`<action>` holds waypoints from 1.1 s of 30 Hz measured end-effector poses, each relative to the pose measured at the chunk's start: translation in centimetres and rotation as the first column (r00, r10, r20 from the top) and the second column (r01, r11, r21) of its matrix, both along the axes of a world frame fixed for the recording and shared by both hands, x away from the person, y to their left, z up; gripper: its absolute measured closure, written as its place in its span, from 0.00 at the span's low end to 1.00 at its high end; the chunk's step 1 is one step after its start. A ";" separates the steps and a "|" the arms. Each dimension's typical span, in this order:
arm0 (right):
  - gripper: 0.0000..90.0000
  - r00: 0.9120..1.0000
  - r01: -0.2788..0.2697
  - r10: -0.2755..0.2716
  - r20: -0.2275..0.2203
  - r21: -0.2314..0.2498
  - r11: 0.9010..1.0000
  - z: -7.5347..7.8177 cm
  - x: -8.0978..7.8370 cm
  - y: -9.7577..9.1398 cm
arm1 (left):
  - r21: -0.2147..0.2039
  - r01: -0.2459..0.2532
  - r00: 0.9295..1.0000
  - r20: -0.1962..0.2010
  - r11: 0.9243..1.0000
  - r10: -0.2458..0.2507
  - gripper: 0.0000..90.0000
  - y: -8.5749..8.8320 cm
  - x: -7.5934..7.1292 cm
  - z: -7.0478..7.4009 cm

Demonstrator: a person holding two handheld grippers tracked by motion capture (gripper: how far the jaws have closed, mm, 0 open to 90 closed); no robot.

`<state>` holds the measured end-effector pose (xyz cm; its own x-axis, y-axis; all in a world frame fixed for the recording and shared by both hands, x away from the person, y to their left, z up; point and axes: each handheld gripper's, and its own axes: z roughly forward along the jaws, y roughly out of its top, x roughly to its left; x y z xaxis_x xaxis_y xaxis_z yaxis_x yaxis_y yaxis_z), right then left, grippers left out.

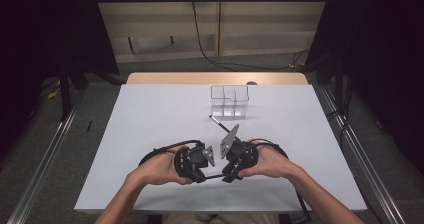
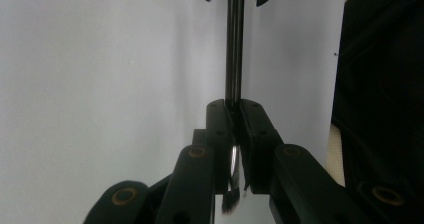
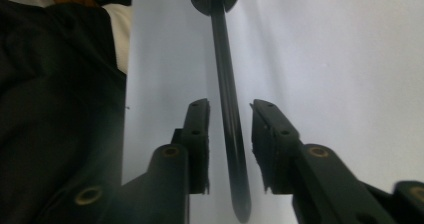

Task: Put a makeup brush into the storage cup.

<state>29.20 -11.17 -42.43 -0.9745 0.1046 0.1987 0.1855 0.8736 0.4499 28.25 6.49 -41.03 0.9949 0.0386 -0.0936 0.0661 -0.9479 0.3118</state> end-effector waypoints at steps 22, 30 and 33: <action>0.93 0.999 -0.033 0.032 0.011 0.063 0.997 -0.2 0.0 -0.3 | -0.069 0.002 1.000 -0.002 0.998 -0.002 0.91 1.2 0.4 0.3; 0.93 1.000 0.007 -0.007 -0.001 0.064 0.998 -0.2 0.3 -0.7 | -0.133 -0.064 0.998 0.006 0.989 0.066 0.77 1.7 1.1 0.8; 0.93 1.000 0.022 -0.022 -0.001 0.058 0.998 -0.2 0.3 -0.9 | -0.144 -0.079 0.997 0.008 0.986 0.081 0.66 1.8 1.2 0.9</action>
<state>29.54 -12.11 -42.65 -0.9719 0.1140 0.2057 0.2045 0.8416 0.4999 29.49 8.32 -40.08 0.9903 0.1051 -0.0904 0.1346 -0.8850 0.4457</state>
